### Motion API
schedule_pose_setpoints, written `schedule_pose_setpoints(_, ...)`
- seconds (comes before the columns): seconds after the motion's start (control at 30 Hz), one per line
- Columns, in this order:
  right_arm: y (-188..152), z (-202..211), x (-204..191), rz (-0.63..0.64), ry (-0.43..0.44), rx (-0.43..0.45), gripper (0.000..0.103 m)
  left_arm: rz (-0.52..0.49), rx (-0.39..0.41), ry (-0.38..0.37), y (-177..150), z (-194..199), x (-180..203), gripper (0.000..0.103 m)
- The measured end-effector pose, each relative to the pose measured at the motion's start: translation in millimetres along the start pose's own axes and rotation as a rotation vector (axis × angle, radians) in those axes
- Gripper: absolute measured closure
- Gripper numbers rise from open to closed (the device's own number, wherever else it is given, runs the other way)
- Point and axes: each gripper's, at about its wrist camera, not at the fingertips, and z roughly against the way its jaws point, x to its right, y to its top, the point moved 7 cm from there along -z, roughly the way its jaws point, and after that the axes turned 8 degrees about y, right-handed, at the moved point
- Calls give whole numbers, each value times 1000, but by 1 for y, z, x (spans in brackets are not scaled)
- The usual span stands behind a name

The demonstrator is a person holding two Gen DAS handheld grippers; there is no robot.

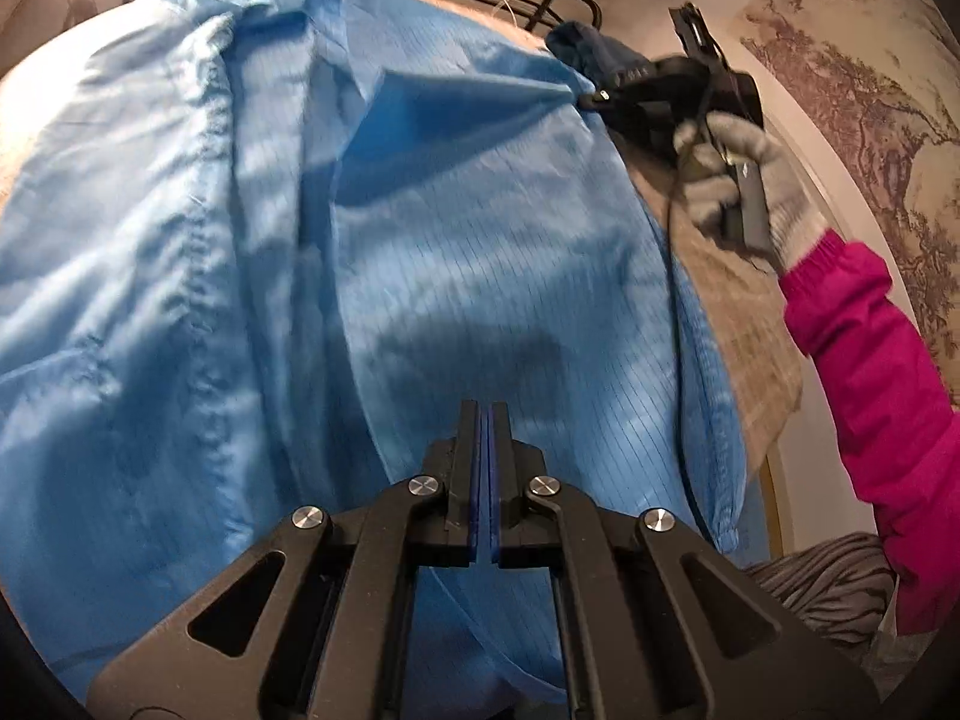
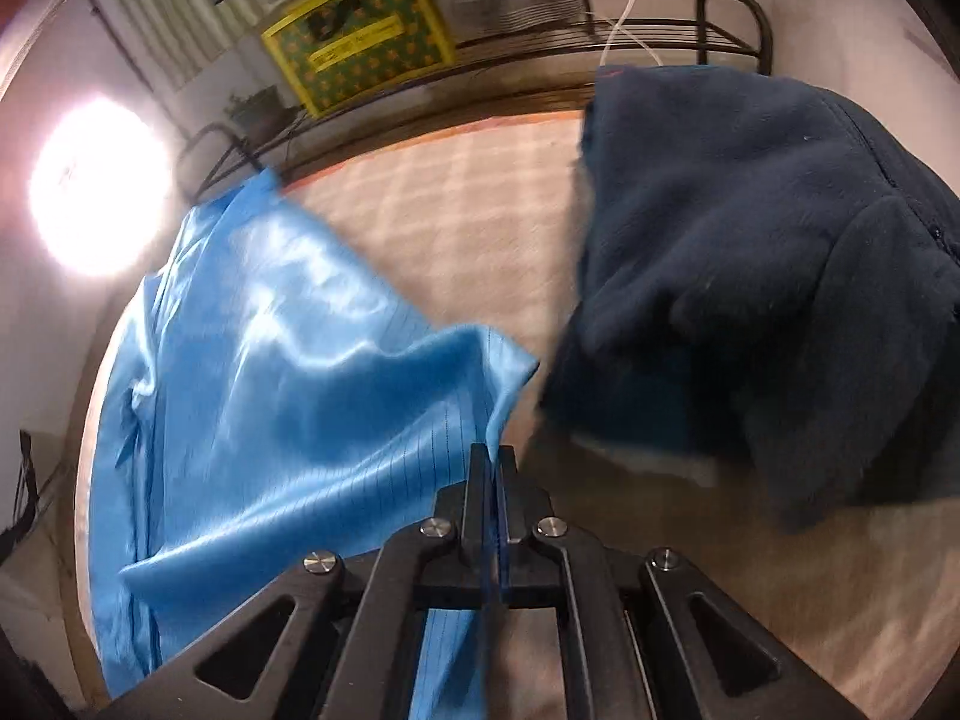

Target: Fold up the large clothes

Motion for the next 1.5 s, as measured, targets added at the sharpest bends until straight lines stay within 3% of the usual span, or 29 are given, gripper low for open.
schedule_pose_setpoints(0.03, -2, 0, 0, -12, 22, -9, 97, -4, -4, -2, -3, 0, 2, 103)
schedule_pose_setpoints(0.1, -8, 8, -1, -23, 52, -3, 64, -15, -18, -12, -11, -2, 9, 103)
schedule_pose_setpoints(0.27, -27, 50, -9, 4, 69, 14, 64, -33, -45, -31, -35, 0, 25, 103)
schedule_pose_setpoints(0.47, -70, 143, -23, 51, 139, 74, 64, -56, -5, -63, -63, 21, 49, 103)
schedule_pose_setpoints(0.6, -128, 201, -32, 76, 192, 90, 61, -83, -18, -99, -74, 24, 70, 103)
schedule_pose_setpoints(0.67, -162, 217, -37, 91, 203, 79, 52, -107, -33, -114, -75, 21, 86, 103)
schedule_pose_setpoints(0.7, -183, 222, -39, 97, 205, 63, 49, -121, -38, -113, -75, 18, 92, 96)
schedule_pose_setpoints(0.73, -198, 222, -40, 99, 202, 52, 49, -144, -42, -110, -76, 14, 101, 77)
schedule_pose_setpoints(0.8, -229, 218, -38, 87, 197, 24, 49, -173, -41, -85, -73, 2, 113, 50)
schedule_pose_setpoints(0.83, -243, 214, -35, 66, 195, 8, 50, -178, -41, -62, -72, -4, 116, 49)
schedule_pose_setpoints(0.9, -264, 204, -30, 29, 198, -22, 50, -184, -47, -26, -70, -18, 117, 49)
schedule_pose_setpoints(0.97, -280, 195, -25, 13, 183, -34, 53, -202, -3, -1, -66, -22, 120, 51)
schedule_pose_setpoints(1.0, -287, 191, -23, 9, 180, -40, 53, -220, 7, 19, -66, -24, 122, 62)
schedule_pose_setpoints(1.03, -289, 189, -21, 7, 178, -41, 54, -252, 21, 51, -64, -27, 124, 91)
schedule_pose_setpoints(1.07, -291, 188, -19, 3, 175, -41, 56, -258, 12, 51, -63, -32, 124, 102)
schedule_pose_setpoints(1.27, -285, 189, -9, -35, 205, -3, 60, -114, -13, -116, -48, -28, 125, 103)
schedule_pose_setpoints(1.5, -276, 172, -14, -45, 289, -32, 59, -92, 27, -130, -41, -8, 133, 103)
